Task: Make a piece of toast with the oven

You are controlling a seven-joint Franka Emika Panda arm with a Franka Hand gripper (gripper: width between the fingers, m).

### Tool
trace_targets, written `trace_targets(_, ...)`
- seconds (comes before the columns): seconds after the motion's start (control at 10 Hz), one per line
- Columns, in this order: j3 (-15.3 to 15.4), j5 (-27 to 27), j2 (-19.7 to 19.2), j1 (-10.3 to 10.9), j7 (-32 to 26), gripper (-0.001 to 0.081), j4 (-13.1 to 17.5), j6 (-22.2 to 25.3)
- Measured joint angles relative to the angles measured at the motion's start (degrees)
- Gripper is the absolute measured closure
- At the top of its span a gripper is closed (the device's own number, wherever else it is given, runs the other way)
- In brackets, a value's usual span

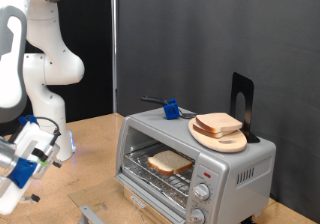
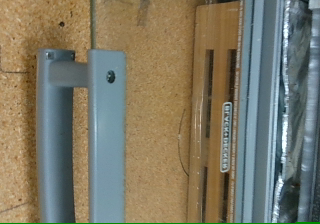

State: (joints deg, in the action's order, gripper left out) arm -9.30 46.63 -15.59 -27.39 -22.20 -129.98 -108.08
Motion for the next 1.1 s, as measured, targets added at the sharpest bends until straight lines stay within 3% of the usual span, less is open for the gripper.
trace_targets(0.3,1.7,0.2,-2.2,0.5,-2.1,0.0001,-0.9,-2.0)
trace_targets(0.7,4.4,1.1,-2.6,1.3,-5.0,0.0001,-5.5,-7.8)
trace_targets(1.1,7.5,4.2,-2.6,2.1,-6.5,0.0001,-9.4,-10.0)
